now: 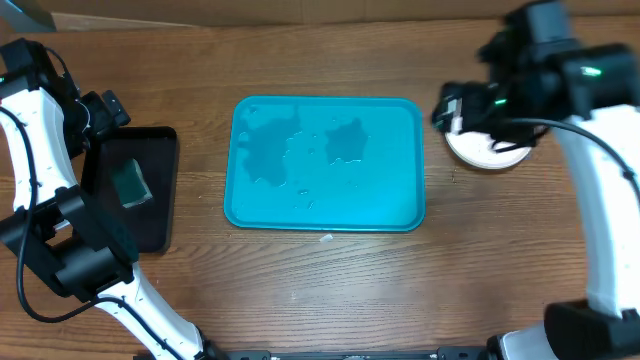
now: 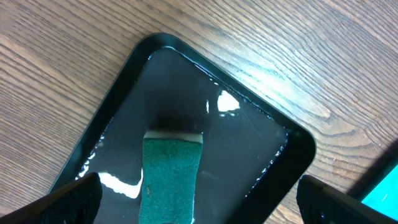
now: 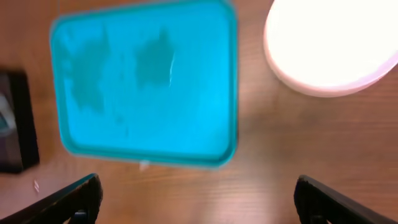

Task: Clean dirty plates on tray and stack at the side

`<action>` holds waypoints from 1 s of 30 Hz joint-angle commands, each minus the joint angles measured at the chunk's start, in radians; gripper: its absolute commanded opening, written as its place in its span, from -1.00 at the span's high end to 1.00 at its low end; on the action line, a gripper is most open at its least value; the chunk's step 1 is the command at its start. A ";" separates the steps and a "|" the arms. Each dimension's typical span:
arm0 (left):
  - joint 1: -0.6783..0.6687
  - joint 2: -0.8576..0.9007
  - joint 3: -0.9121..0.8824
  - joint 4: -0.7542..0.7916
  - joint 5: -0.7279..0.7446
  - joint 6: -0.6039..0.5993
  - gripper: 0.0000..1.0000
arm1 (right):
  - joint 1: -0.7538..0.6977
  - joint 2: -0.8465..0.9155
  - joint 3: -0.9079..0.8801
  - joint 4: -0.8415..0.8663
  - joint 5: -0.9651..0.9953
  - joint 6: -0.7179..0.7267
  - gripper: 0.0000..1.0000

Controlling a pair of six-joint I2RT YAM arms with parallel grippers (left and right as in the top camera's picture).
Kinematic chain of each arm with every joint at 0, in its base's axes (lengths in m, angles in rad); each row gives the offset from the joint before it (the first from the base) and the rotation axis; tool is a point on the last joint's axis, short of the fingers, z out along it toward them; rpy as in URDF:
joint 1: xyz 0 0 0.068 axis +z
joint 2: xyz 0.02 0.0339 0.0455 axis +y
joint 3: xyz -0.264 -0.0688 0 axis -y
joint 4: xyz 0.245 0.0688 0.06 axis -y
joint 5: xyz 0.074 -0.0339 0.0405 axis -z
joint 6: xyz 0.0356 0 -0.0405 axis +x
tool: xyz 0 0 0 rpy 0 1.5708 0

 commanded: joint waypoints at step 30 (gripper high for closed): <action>0.004 -0.011 -0.003 0.003 -0.004 -0.010 -1.00 | -0.083 -1.192 -1.516 1.386 -0.040 -0.149 -1.00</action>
